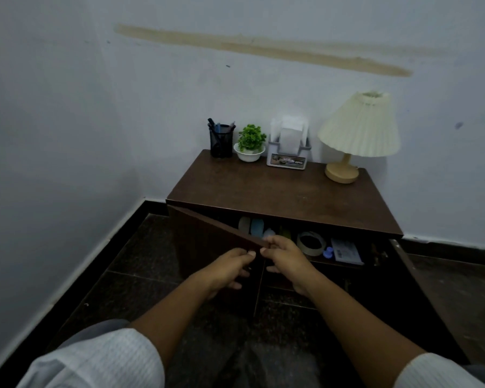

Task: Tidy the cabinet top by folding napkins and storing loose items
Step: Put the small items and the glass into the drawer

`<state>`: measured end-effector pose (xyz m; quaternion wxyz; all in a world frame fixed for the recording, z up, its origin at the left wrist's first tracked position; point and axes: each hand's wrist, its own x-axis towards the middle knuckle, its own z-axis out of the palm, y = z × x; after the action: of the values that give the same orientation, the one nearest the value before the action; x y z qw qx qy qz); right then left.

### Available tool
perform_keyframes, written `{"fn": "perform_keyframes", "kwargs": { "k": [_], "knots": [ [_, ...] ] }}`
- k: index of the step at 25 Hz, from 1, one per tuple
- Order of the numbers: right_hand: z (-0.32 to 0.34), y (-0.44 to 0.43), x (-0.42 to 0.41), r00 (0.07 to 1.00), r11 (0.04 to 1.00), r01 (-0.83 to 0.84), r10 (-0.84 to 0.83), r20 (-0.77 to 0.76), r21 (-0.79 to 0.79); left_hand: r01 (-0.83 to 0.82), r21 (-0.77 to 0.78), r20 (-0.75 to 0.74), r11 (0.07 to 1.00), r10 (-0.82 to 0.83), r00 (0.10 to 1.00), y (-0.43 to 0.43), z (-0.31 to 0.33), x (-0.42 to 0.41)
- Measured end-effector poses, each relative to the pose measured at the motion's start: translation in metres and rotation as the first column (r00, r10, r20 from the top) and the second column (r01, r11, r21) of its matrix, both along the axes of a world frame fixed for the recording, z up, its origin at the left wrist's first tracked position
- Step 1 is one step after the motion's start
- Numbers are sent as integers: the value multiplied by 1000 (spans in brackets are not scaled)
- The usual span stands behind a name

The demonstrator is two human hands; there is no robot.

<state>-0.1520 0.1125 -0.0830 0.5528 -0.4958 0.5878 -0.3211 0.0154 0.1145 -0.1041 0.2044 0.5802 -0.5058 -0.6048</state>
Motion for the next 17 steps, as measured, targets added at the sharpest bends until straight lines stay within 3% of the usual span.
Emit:
{"fn": "perform_keyframes", "kwargs": {
  "k": [10,17],
  "knots": [
    [-13,-36,-26,982,998,60,-63,178,19,-119,-44,-84,992,115,990,-39,-3,-38],
    [-14,-38,-45,986,999,47,-49,160,16,-183,-45,-42,982,182,982,-53,-1,-46]
  ]
}}
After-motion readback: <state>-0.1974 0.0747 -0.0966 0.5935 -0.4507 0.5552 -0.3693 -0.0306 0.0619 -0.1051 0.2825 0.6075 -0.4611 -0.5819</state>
